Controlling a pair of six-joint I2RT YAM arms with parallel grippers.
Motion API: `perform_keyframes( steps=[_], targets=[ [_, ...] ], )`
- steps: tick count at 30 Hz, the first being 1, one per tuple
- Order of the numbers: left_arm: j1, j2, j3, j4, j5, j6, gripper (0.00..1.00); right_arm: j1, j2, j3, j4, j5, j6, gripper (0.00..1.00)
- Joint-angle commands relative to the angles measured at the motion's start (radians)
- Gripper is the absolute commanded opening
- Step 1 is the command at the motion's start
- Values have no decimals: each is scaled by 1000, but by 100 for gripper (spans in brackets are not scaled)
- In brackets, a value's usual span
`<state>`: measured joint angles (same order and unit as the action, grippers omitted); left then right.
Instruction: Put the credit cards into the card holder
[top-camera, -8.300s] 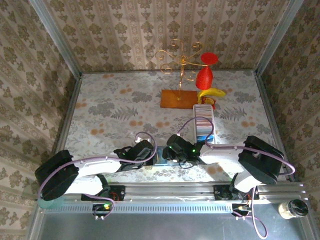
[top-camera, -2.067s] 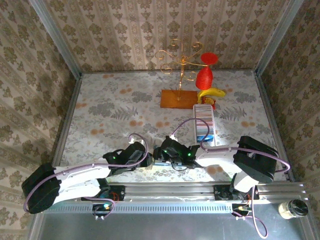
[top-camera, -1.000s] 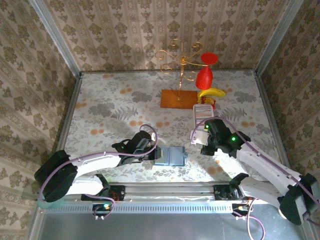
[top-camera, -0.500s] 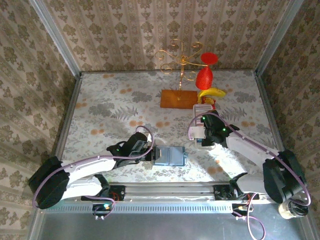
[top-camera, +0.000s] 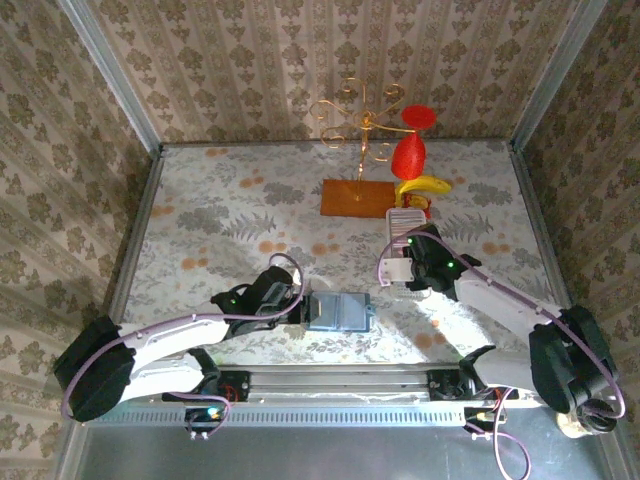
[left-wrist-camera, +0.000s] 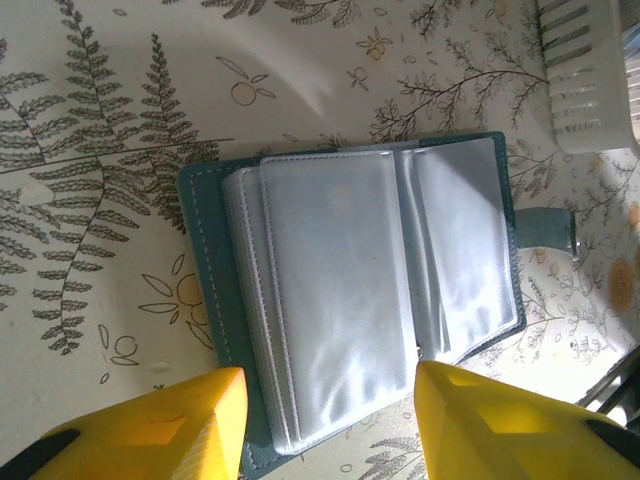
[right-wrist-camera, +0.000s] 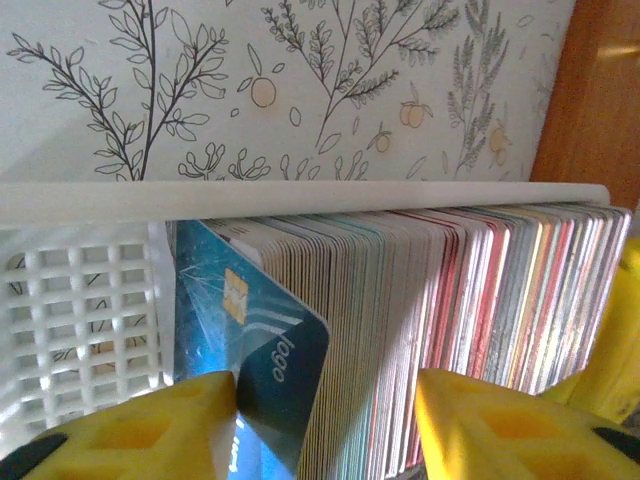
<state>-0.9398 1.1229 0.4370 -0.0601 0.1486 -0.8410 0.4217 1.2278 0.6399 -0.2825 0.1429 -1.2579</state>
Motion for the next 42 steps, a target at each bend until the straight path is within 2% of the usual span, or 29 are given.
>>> perform_keyframes(
  steps=[1, 6, 13, 21, 25, 28, 31, 35, 38, 42],
  targets=[
    [7, 2, -18, -10, -24, -13, 48, 2, -25, -16, -3, 12, -14, 43],
    [7, 3, -17, -20, -32, -19, 48, 9, -24, -2, -47, -11, -3, 27],
    [7, 9, -15, -20, -37, -26, 48, 14, -47, -3, -84, -23, 11, 13],
    [8, 17, -14, -17, -30, -26, 48, 16, -105, 24, -154, -23, 50, 10],
    [7, 20, -12, -15, -36, -25, 48, 21, -147, 65, -329, -105, 120, 8],
    [9, 29, -8, -17, -42, -23, 48, 31, -188, 82, -382, -152, 201, 0],
    [10, 35, 4, -33, -47, -15, 51, 38, -228, 114, -436, -197, 305, 0],
    [12, 36, 8, -38, -46, -12, 61, 45, -268, 209, -473, -324, 597, 0],
    [11, 42, 9, -36, -40, -12, 62, 46, -315, 226, -335, -417, 1052, 0],
    [10, 69, 21, -35, -32, -13, 63, 65, -334, 114, -65, -523, 1714, 0]
  ],
)
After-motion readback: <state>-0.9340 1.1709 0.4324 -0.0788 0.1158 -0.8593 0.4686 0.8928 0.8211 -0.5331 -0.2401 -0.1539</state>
